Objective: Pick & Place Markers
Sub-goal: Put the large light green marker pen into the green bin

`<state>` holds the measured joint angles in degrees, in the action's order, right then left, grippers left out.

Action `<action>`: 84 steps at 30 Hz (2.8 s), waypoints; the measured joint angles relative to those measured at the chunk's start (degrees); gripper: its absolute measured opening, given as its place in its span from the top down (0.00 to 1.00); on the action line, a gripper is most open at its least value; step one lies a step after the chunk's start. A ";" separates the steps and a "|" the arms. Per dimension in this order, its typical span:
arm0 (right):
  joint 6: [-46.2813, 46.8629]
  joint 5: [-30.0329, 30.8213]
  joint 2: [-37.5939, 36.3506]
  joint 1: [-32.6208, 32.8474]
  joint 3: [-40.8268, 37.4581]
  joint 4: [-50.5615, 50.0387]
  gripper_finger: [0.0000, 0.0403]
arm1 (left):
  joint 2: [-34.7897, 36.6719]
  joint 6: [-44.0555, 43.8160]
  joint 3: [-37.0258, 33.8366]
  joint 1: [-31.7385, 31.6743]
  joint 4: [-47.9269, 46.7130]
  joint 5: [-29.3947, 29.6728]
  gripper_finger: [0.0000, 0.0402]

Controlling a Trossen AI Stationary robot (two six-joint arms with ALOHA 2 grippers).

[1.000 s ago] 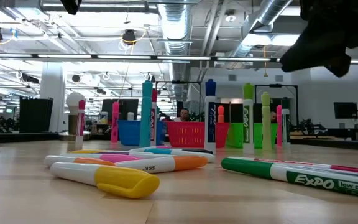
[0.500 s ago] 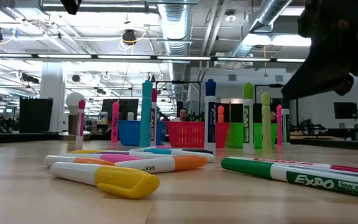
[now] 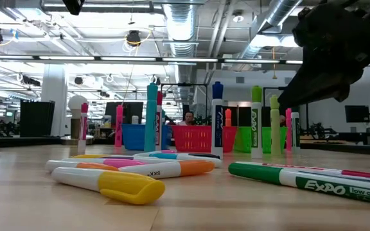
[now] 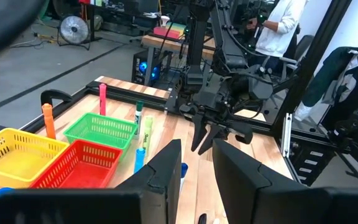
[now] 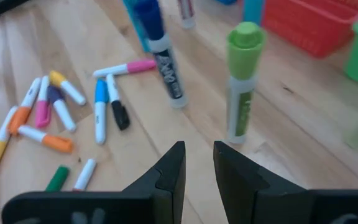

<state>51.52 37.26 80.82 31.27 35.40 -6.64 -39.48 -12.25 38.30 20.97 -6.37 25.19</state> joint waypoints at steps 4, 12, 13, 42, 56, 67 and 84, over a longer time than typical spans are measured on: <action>-3.55 -1.41 0.00 -0.97 0.00 2.41 0.82 | 0.00 0.00 0.00 0.00 0.00 0.00 0.77; -4.50 -1.46 0.00 -1.73 0.00 2.87 0.78 | 0.00 -0.02 -0.02 -0.02 -0.02 0.00 0.77; -4.52 -1.51 0.00 -1.85 0.00 2.87 0.77 | 0.00 -0.02 -0.02 -0.02 0.00 0.00 0.77; -7.05 -1.30 -0.02 -7.43 0.00 2.80 0.51 | 0.00 -0.02 -0.02 -0.02 -0.02 0.00 0.77; -7.17 -1.30 -0.04 -9.78 0.00 3.16 0.51 | 0.00 -0.02 -0.02 -0.02 -0.02 0.00 0.77; -14.37 -1.33 -0.04 -10.35 -0.02 9.30 0.52 | 0.00 -0.03 -0.02 -0.02 -0.02 0.00 0.77; -14.53 -1.53 -0.04 -11.88 -0.02 9.25 0.57 | 0.00 -0.02 -0.02 -0.02 -0.04 0.00 0.77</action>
<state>36.99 35.73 80.77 19.40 35.38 2.61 -39.48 -12.27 38.28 20.95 -6.42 25.19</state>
